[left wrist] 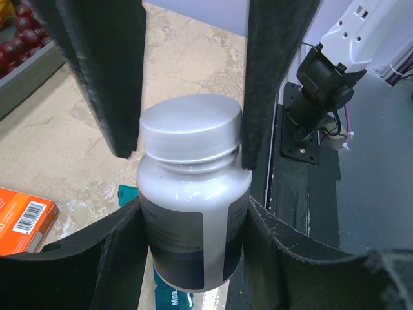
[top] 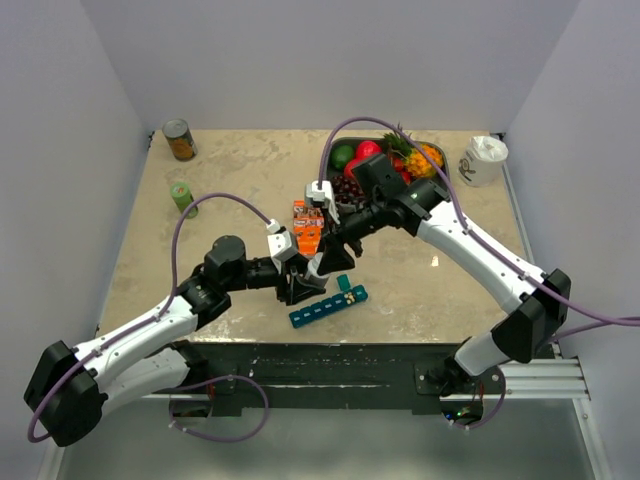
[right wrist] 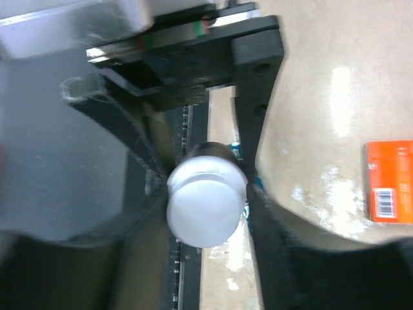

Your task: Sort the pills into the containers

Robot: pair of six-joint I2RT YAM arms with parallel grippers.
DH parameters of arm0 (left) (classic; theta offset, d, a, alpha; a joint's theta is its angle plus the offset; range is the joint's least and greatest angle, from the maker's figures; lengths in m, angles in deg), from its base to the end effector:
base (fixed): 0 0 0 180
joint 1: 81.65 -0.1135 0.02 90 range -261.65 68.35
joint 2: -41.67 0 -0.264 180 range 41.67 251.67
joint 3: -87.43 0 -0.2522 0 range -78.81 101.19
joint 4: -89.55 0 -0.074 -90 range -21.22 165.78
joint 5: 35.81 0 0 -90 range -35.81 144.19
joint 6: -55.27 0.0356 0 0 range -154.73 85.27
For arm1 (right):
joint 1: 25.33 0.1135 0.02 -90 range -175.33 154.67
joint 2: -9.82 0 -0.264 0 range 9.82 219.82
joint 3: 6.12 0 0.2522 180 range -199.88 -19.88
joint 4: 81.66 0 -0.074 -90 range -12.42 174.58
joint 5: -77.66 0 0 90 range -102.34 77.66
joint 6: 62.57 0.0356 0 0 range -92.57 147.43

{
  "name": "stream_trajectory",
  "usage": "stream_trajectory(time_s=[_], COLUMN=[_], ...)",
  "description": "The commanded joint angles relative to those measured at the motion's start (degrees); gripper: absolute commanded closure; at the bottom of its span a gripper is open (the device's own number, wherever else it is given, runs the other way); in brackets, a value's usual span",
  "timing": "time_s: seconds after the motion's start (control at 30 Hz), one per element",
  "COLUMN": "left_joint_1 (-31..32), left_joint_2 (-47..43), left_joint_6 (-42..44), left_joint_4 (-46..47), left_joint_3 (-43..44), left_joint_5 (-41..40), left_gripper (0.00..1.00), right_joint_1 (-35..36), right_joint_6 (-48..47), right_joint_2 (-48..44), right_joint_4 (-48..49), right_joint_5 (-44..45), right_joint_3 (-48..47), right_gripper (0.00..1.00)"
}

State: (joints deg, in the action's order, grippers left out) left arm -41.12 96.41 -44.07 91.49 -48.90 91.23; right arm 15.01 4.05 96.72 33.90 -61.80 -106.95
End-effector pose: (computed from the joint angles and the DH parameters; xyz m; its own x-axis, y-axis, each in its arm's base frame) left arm 0.1504 -0.1568 0.2644 -0.2766 0.0660 -0.9587 0.9383 0.2340 -0.2546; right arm 0.2205 0.2228 0.3629 -0.2268 -0.5310 -0.8165 -0.9577 -0.0306 0.2860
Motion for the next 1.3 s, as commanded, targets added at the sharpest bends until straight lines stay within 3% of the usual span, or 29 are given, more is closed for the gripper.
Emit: stream_trajectory(time_s=[0.0,0.03,0.13,0.27,0.37,0.6,0.8,0.93,1.0,1.13,1.27], left_joint_1=[0.07,0.07,0.07,0.07,0.07,0.07,0.07,0.07,0.16,0.07,0.07], left_joint_2=[-0.42,-0.51,-0.69,1.68,4.14,5.20,4.94,4.85,4.15,2.22,0.72], left_joint_6=[0.55,0.64,1.25,0.29,-1.29,-1.29,-0.94,-0.85,-0.94,-1.47,-2.52], left_joint_4=[3.28,3.19,3.19,5.30,6.88,5.92,5.74,5.48,5.39,5.04,5.29], left_joint_3=[2.08,1.99,1.38,1.11,1.55,1.73,1.73,1.64,1.29,0.59,0.06], left_joint_5=[-0.03,0.05,2.07,11.11,16.91,20.62,18.16,17.54,16.41,13.77,9.99], left_gripper=[1.00,1.00,1.00,1.00,1.00,1.00,1.00,1.00,1.00,1.00,1.00], right_joint_1=[0.53,0.62,0.79,3.07,4.92,6.16,6.16,6.16,5.54,2.56,1.67], right_joint_6=[-0.96,-1.75,-8.15,-33.32,-46.88,-56.86,-48.98,-38.43,-34.12,-26.31,-11.03], right_joint_2=[0.29,0.56,1.17,2.05,2.23,5.21,3.90,1.27,0.13,-2.34,-5.06], right_joint_4=[-1.00,-2.40,-8.35,-20.06,-24.90,-32.11,-28.00,-22.21,-20.88,-15.27,-6.38], right_joint_5=[-0.64,-0.99,-4.41,-9.16,-10.05,-6.45,-5.04,-5.48,-5.66,-5.84,-1.19], right_joint_3=[-0.73,-1.34,-3.27,-5.66,-5.31,-8.64,-6.80,-7.76,-7.94,-7.51,-3.21], right_gripper=[0.63,0.78,0.89,0.91,0.90,0.84,0.55,0.19,0.11,0.08,0.19])
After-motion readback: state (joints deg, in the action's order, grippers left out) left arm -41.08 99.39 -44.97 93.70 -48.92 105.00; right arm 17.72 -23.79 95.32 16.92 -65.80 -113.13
